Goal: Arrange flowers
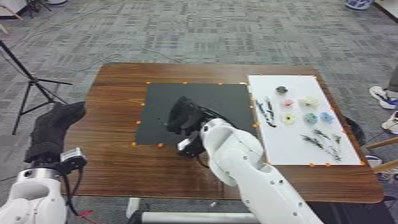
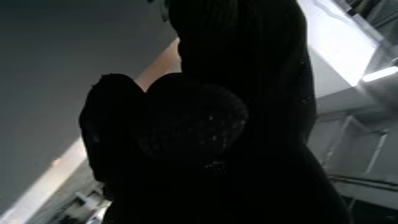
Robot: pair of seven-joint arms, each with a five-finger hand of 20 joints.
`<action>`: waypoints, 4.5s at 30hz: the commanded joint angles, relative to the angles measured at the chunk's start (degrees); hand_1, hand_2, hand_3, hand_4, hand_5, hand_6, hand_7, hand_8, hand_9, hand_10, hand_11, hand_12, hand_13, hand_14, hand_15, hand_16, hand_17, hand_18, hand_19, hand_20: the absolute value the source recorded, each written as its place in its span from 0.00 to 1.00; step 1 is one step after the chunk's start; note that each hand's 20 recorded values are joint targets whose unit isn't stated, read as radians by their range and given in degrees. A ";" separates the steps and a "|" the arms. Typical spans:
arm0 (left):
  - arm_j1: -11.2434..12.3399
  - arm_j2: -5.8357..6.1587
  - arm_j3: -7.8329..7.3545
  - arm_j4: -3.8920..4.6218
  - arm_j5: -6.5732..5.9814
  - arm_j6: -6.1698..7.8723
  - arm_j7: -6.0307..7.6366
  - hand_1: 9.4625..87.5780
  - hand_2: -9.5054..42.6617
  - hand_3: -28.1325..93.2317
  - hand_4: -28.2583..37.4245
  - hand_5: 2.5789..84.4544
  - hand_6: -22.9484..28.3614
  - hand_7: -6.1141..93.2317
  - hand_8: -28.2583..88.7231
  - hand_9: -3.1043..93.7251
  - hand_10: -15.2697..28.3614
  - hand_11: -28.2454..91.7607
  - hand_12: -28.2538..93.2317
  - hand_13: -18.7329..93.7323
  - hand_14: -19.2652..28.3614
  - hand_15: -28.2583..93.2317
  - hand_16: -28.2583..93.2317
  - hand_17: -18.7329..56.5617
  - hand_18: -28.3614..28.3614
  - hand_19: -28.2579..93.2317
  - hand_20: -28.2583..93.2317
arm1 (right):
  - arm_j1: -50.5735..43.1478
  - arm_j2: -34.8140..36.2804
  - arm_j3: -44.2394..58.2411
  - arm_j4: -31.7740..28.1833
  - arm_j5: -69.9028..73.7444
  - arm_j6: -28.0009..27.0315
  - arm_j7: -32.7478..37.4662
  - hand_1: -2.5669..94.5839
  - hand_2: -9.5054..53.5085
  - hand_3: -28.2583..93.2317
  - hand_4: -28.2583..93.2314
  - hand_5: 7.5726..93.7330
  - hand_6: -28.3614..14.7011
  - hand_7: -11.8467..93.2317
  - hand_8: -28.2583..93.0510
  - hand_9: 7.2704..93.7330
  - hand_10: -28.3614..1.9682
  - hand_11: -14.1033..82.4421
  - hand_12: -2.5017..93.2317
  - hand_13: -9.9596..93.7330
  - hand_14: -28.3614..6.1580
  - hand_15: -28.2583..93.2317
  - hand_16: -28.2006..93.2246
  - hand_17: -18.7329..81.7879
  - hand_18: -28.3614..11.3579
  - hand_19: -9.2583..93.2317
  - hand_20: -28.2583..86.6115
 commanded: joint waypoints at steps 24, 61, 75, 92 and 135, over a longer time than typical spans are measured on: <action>0.73 -0.12 0.89 -2.01 0.27 -1.51 -2.03 0.13 0.53 0.79 0.00 0.60 0.52 0.22 0.18 0.53 0.67 0.41 0.34 0.48 0.75 0.39 0.23 0.31 0.65 0.28 0.35 | 1.11 -6.68 -0.76 8.42 11.96 7.44 11.45 0.66 0.01 0.69 0.12 0.81 0.54 0.33 0.29 0.98 0.54 0.22 0.17 1.00 0.78 0.71 0.38 0.94 0.52 0.90 0.57; 2.79 -0.97 -1.42 -2.77 0.50 -2.66 -2.64 0.15 0.43 0.79 0.00 0.59 0.53 0.22 0.19 0.52 0.67 0.41 0.34 0.48 0.76 0.39 0.23 0.30 0.65 0.28 0.34 | -4.98 3.23 5.15 -2.71 23.48 1.49 8.01 0.26 0.26 0.71 0.15 0.77 0.53 0.26 0.18 0.83 0.34 0.25 0.13 1.00 0.70 0.66 0.41 0.90 0.46 0.95 0.52; 2.38 -1.24 -0.90 -2.81 0.63 -3.19 -2.61 0.15 0.43 0.79 0.00 0.59 0.53 0.22 0.19 0.52 0.67 0.41 0.34 0.48 0.76 0.39 0.23 0.30 0.65 0.28 0.34 | -6.82 2.09 6.41 -1.10 23.14 -2.63 9.96 0.24 0.30 0.67 0.15 0.74 0.50 0.22 0.17 0.79 0.31 0.24 0.12 1.00 0.68 0.66 0.41 0.89 0.45 0.97 0.49; 2.07 -1.64 -0.29 -2.79 0.50 -3.10 -2.75 0.15 0.43 0.79 0.00 0.59 0.53 0.22 0.19 0.52 0.67 0.41 0.34 0.48 0.76 0.39 0.23 0.30 0.65 0.28 0.34 | -4.92 -1.79 3.93 0.20 24.23 -6.90 10.97 0.24 0.32 0.65 0.15 0.71 0.45 0.20 0.18 0.75 0.27 0.24 0.11 1.00 0.66 0.64 0.41 0.88 0.44 0.98 0.47; 0.78 -1.58 0.92 -2.08 0.46 -3.87 -2.98 0.15 0.43 0.79 0.00 0.59 0.53 0.22 0.19 0.52 0.67 0.41 0.34 0.48 0.76 0.39 0.23 0.30 0.65 0.28 0.34 | -9.96 -4.53 6.38 2.33 43.31 -4.94 2.85 0.22 0.39 0.67 0.14 0.65 0.52 0.21 0.18 0.63 0.40 0.22 0.11 1.00 0.63 0.61 0.46 0.81 0.34 1.00 0.51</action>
